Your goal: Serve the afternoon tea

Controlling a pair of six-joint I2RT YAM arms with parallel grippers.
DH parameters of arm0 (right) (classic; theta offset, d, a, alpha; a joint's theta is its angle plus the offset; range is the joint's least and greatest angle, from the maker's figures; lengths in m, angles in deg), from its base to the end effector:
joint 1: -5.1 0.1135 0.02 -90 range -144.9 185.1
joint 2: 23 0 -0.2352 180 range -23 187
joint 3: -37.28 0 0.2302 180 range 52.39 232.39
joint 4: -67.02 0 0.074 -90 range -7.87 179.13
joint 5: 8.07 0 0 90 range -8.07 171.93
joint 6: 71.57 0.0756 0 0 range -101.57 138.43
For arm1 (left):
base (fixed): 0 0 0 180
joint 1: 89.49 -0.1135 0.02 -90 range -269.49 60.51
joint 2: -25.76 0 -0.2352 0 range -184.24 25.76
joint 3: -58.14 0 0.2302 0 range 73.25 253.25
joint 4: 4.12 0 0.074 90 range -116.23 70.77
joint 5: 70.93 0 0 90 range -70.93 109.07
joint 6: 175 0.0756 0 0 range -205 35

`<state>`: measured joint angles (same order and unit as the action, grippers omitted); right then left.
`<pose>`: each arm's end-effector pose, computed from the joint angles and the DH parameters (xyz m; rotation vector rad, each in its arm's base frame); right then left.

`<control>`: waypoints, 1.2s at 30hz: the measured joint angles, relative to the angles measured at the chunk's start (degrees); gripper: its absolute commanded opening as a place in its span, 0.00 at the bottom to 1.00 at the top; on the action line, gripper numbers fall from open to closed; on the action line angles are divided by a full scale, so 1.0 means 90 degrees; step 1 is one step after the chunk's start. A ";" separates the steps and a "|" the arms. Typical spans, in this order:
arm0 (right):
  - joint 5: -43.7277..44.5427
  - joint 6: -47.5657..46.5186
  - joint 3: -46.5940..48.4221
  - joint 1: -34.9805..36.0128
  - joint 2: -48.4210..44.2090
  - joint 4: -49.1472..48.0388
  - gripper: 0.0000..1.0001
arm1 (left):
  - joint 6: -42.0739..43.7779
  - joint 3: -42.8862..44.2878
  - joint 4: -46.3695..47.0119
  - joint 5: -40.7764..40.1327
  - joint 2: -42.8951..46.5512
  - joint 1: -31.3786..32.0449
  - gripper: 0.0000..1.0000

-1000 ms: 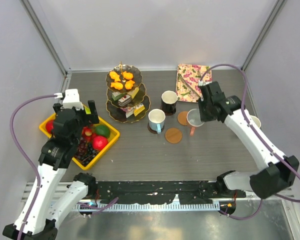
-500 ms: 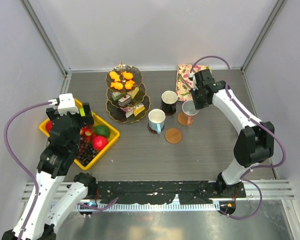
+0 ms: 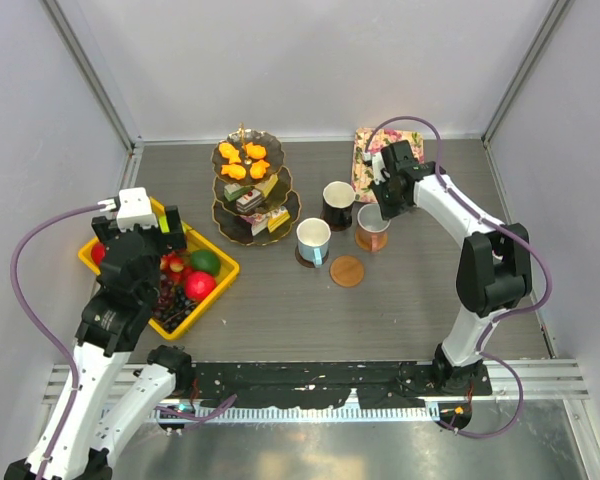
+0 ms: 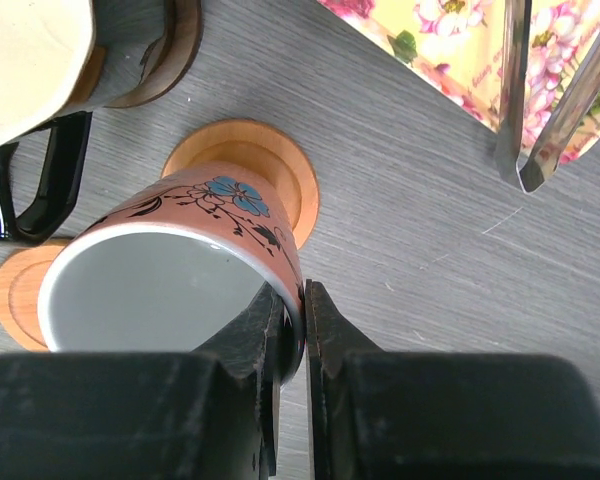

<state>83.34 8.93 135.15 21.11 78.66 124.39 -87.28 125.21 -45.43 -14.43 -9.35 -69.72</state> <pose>0.3556 0.1001 0.1976 -0.5742 2.5744 0.0061 0.1629 -0.0142 0.3484 -0.1666 1.7035 0.2207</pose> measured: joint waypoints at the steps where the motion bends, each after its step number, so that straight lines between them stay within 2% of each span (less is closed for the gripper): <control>1: -0.0049 -0.0087 0.0000 -0.0019 0.0012 -0.0029 0.07 | 0.0002 -0.0007 0.0012 0.0000 0.0002 0.0000 0.99; 12: -0.0491 -0.0889 0.0000 -0.0325 0.0056 -0.0061 0.10 | 0.0046 -0.0058 0.0083 -0.0005 0.0002 0.0036 0.99; 19: -0.0661 -0.1013 -0.0002 -0.0328 0.0158 -0.0095 0.11 | 0.0117 -0.0078 0.0124 -0.0012 0.0005 0.0049 0.99; 23: -0.0741 -0.1025 -0.0002 -0.0330 0.0192 -0.0121 0.15 | 0.0119 -0.0090 0.0129 -0.0012 0.0005 0.0049 0.99; 25: -0.0750 -0.1020 -0.0005 -0.0335 0.0194 -0.0117 0.21 | 0.0119 -0.0090 0.0129 -0.0012 0.0007 0.0049 0.99; 29: -0.0726 -0.1008 -0.0005 -0.0333 0.0194 -0.0134 0.39 | 0.0119 -0.0090 0.0129 -0.0012 0.0029 0.0049 0.99; 33: -0.0634 -0.0874 0.0100 -0.0333 0.0194 -0.0066 0.64 | 0.0119 -0.0092 0.0131 -0.0012 0.0058 0.0049 0.99; 36: -0.0425 -0.0670 0.0432 -0.0333 0.0168 0.0075 0.73 | 0.0119 -0.0092 0.0134 -0.0012 0.0061 0.0049 0.99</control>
<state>79.52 2.90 139.04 18.11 80.17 125.07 -86.21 124.38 -44.23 -14.54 -8.80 -69.28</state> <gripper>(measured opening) 0.644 0.991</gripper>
